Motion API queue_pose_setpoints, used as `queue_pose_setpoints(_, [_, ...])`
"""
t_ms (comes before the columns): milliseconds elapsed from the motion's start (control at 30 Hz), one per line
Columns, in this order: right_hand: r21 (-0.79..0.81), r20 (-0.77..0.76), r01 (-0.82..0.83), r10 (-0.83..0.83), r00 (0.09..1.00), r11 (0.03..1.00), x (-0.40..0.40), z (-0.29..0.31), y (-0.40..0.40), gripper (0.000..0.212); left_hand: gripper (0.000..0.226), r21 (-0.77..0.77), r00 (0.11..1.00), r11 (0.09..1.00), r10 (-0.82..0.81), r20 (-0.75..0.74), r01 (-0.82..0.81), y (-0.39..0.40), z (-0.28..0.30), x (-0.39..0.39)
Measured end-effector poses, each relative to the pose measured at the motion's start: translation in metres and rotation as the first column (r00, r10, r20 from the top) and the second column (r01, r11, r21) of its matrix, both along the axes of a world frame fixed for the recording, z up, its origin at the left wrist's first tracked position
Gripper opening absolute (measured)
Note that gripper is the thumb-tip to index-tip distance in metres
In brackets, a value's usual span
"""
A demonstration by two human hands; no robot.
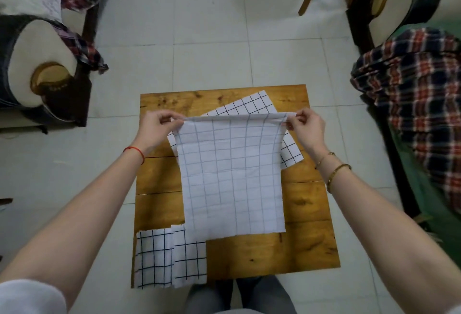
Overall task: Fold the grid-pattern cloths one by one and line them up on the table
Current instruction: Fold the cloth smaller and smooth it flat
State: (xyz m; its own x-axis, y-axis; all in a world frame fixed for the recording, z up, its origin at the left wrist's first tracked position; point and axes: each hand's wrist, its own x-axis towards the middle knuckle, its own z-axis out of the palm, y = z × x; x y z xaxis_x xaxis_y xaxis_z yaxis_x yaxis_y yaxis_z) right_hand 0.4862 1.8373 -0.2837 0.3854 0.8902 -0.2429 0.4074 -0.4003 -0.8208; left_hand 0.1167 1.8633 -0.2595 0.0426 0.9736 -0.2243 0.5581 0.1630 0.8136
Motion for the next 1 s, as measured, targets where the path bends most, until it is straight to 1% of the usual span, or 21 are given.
queue_pose_setpoints(67, [-0.004,0.008,0.013,-0.013,1.0,1.0,-0.001,-0.007,-0.003,0.012,0.019,0.003,1.0,1.0,-0.01,-0.019,0.01,-0.002,-0.004,-0.003])
queue_pose_setpoints(167, [-0.02,0.033,0.02,-0.019,0.999,1.0,-0.006,-0.013,-0.011,0.015,0.015,-0.002,0.998,1.0,-0.011,-0.058,0.011,-0.009,-0.012,-0.007])
queue_pose_setpoints(267, [-0.028,0.033,0.022,-0.021,0.999,0.999,-0.009,-0.016,-0.024,0.014,0.011,-0.019,0.999,1.0,-0.011,-0.046,0.01,-0.023,-0.019,-0.008])
queue_pose_setpoints(333, [-0.053,0.012,0.025,-0.024,1.0,0.998,-0.007,-0.022,-0.035,0.016,0.01,-0.045,0.999,0.999,-0.028,-0.026,0.027,-0.036,-0.023,-0.008])
queue_pose_setpoints(433, [-0.116,-0.077,0.016,-0.025,0.997,0.993,-0.007,-0.03,-0.054,0.014,0.011,-0.112,0.998,0.992,-0.06,-0.021,0.057,-0.061,-0.034,-0.005])
queue_pose_setpoints(500, [-0.159,-0.11,0.023,-0.041,0.993,0.987,-0.008,-0.035,-0.066,0.017,0.014,-0.157,0.998,0.986,-0.063,-0.009,0.061,-0.079,-0.044,-0.003])
queue_pose_setpoints(633, [-0.221,-0.008,-0.006,0.004,1.0,0.975,-0.009,-0.051,-0.084,0.024,0.015,-0.238,0.998,0.97,-0.06,-0.018,0.054,-0.112,-0.071,0.003])
queue_pose_setpoints(767, [-0.285,0.041,0.0,0.012,0.999,0.958,-0.007,-0.081,-0.106,0.024,0.019,-0.324,0.992,0.943,-0.109,-0.068,0.081,-0.149,-0.106,0.006])
queue_pose_setpoints(900, [-0.366,0.094,-0.021,0.059,0.994,0.93,-0.006,-0.11,-0.133,0.027,0.024,-0.285,0.987,0.954,-0.129,-0.096,0.097,-0.18,-0.131,0.014])
queue_pose_setpoints(1000, [-0.404,0.106,-0.039,0.089,0.99,0.914,-0.003,-0.132,-0.145,0.025,0.028,-0.351,0.976,0.927,-0.182,-0.116,0.131,-0.194,-0.154,0.013])
